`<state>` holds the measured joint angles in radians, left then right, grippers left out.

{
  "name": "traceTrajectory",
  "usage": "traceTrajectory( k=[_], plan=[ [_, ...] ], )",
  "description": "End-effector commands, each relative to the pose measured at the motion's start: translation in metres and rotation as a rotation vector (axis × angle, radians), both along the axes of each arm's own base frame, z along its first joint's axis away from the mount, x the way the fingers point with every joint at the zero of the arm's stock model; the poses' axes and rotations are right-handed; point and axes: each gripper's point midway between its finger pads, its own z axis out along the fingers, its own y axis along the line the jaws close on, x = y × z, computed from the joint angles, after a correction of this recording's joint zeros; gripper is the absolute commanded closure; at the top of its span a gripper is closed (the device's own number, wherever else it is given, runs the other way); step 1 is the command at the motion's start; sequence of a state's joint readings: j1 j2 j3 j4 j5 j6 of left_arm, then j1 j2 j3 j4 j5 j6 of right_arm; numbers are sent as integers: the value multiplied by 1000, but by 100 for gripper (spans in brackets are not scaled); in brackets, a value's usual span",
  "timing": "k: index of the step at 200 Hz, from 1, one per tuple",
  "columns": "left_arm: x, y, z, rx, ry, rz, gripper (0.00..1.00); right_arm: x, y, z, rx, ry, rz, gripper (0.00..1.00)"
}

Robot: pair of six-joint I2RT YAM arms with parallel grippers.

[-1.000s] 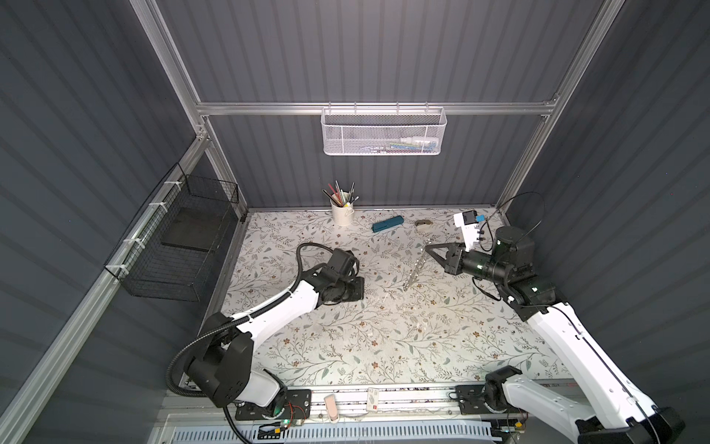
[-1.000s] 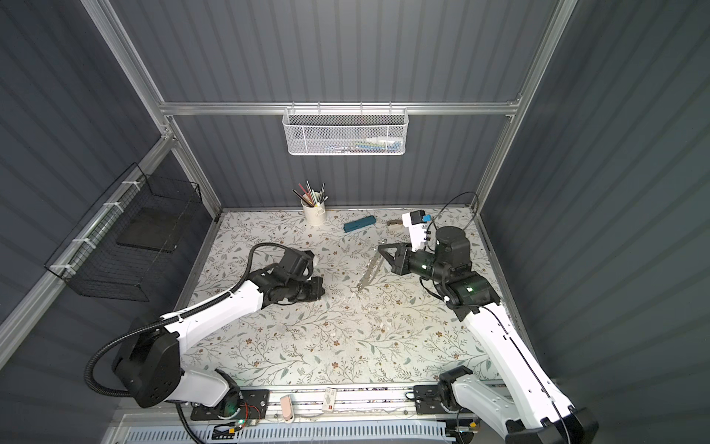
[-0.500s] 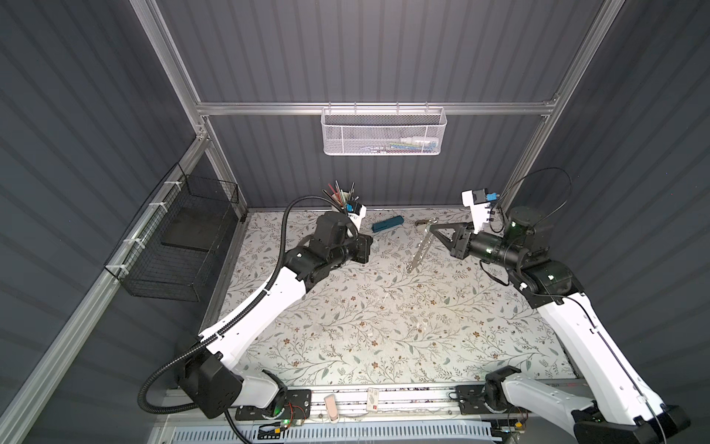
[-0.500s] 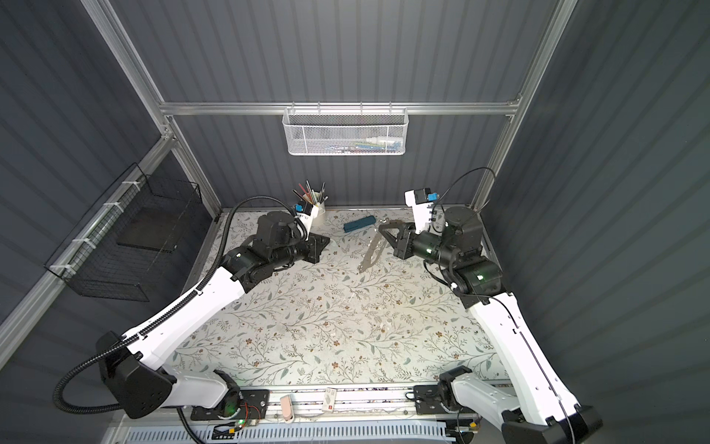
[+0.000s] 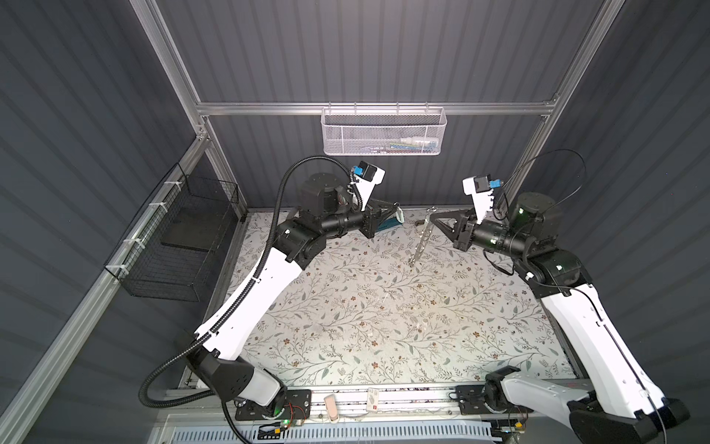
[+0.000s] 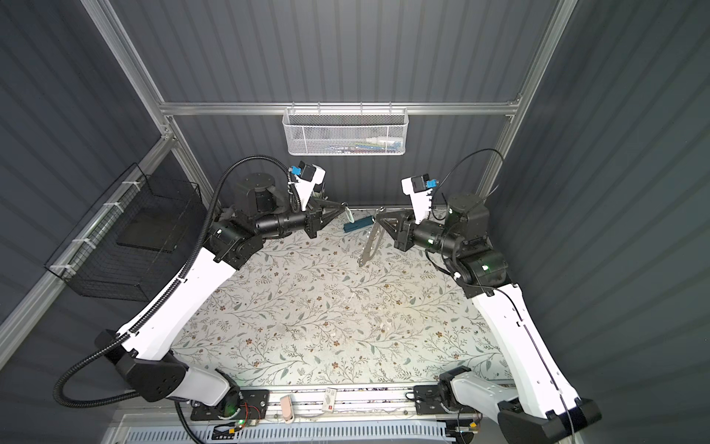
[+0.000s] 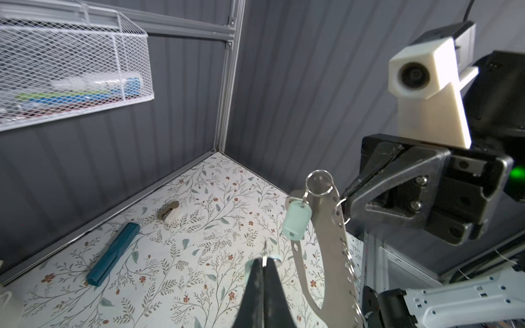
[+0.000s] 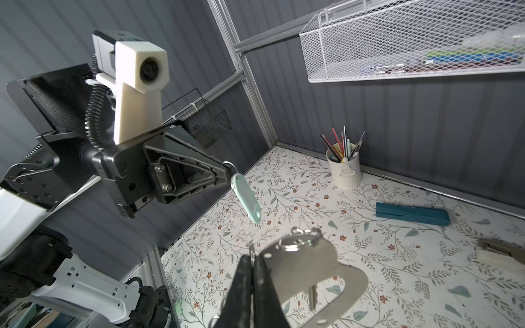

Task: Put the keys on the keyring
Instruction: 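Lift the green-tag key with the left gripper toward the plate held by the right gripper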

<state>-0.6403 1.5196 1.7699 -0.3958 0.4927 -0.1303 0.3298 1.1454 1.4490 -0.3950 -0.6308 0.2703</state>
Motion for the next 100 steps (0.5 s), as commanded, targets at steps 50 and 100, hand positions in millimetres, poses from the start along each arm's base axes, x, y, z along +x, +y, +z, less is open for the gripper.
traceTrajectory(
  k=[50, 100],
  plan=[
    [-19, -11, -18, 64, 50, -176, 100, 1, 18, 9, -60, -76, 85, 94],
    [-20, 0, -12, 52, 55, -209, 100, 6, 22, 1, -117, -97, 85, 93]
  ],
)
